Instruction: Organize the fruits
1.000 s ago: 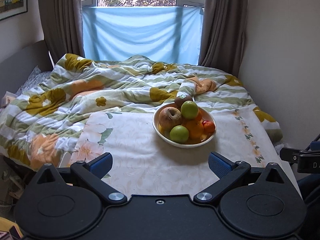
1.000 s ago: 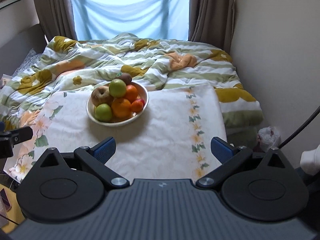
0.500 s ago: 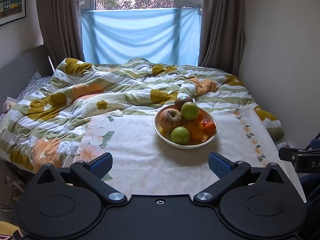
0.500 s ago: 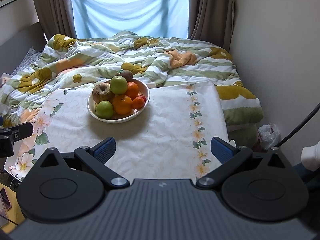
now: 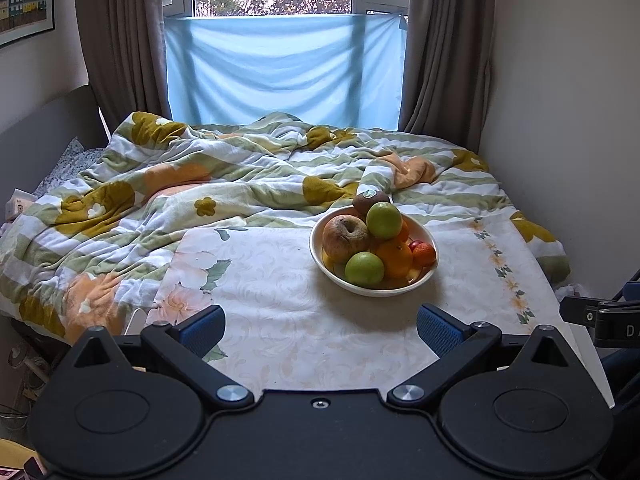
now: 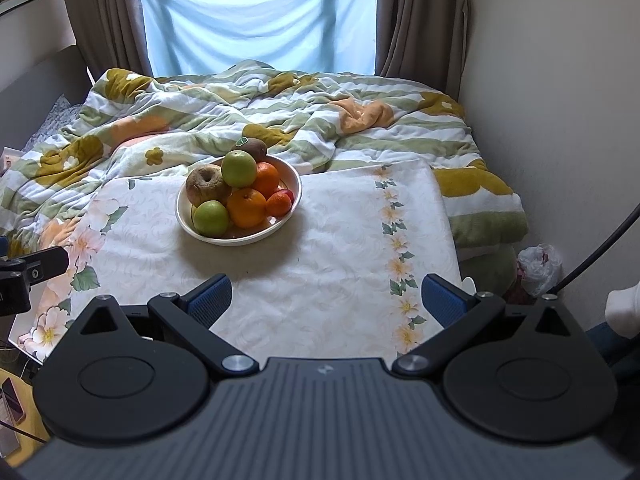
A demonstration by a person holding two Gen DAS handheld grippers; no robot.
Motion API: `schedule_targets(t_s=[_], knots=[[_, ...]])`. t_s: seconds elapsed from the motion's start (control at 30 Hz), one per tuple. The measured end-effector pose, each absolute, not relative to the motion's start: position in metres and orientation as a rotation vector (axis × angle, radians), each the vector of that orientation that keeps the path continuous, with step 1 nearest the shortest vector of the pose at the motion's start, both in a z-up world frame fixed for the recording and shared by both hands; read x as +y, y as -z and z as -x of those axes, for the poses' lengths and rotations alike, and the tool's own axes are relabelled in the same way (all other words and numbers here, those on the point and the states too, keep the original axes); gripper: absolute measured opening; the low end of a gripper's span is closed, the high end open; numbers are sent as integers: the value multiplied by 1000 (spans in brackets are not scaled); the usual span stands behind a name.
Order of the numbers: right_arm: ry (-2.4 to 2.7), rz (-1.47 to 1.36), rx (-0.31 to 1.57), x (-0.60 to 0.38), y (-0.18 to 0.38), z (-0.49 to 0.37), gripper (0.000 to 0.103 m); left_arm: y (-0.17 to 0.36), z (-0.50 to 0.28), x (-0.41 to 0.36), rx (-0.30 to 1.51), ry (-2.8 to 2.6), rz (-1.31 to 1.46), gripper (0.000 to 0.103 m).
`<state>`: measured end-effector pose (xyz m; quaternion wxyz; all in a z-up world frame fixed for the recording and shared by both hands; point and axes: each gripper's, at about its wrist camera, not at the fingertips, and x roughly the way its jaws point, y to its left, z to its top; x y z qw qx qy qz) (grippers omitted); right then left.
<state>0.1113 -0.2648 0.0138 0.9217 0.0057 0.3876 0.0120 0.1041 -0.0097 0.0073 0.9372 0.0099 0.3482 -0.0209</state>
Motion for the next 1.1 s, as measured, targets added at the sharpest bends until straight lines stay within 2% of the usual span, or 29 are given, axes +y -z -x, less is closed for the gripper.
schedule_targets(t_s=[1.1], knots=[[-32,-18,801,-260,-15,-110,103,-6,-99,-3,679,2,-11,103]])
